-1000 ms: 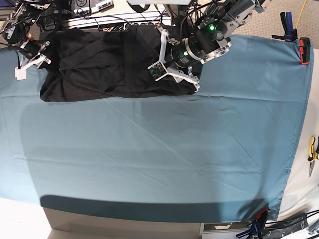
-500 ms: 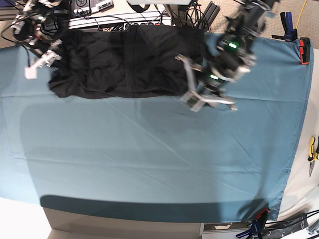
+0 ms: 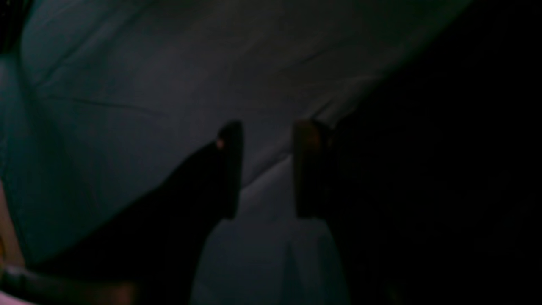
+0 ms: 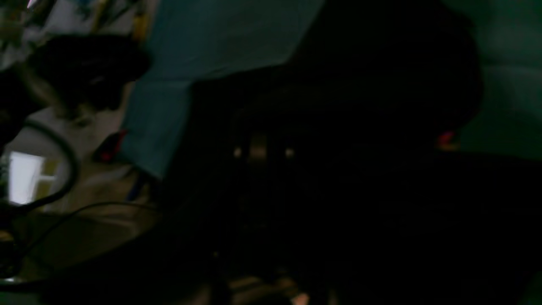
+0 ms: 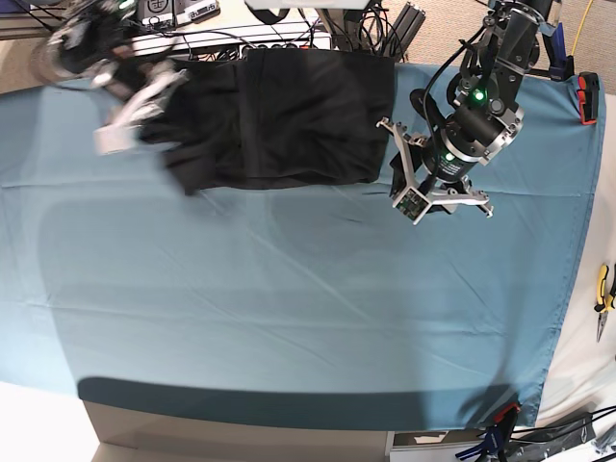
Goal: Fold the T-shirt properly
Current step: 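Grasp and lift the shirt end with the right gripper, flipping it over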
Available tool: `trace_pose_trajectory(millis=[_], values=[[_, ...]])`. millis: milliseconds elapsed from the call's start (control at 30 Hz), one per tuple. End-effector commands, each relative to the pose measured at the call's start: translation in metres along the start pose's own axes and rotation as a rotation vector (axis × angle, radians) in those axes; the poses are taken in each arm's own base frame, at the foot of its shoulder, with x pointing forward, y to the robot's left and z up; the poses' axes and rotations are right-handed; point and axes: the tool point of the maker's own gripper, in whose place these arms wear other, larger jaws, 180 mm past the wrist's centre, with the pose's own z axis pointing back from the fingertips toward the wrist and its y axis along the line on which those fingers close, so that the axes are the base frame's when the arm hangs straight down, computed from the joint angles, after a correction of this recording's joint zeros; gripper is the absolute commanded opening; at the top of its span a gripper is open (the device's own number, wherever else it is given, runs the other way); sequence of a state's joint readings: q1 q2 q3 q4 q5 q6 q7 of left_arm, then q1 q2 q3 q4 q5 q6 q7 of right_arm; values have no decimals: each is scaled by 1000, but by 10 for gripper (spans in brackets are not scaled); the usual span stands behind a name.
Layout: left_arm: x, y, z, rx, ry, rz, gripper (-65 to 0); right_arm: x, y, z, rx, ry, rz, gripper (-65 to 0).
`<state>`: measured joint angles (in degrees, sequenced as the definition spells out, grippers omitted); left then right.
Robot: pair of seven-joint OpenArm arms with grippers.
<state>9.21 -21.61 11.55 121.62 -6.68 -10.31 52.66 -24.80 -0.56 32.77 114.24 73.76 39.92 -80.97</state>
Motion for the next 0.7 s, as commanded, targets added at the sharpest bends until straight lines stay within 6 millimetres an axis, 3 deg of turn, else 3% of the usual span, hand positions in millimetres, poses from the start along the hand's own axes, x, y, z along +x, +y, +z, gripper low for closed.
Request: trace_pose_trajectory(millis=[0,167,667], values=[[11,5,4,17,-39,-9,-437,8,15,-3,42,-34,19,-650],[11,5,4,16,-39,-9,-437,4,42,-28,106,-22,41,-650],[11,5,4,16,-40,-9,-437,-12,78,-76,149,32,133,-650]])
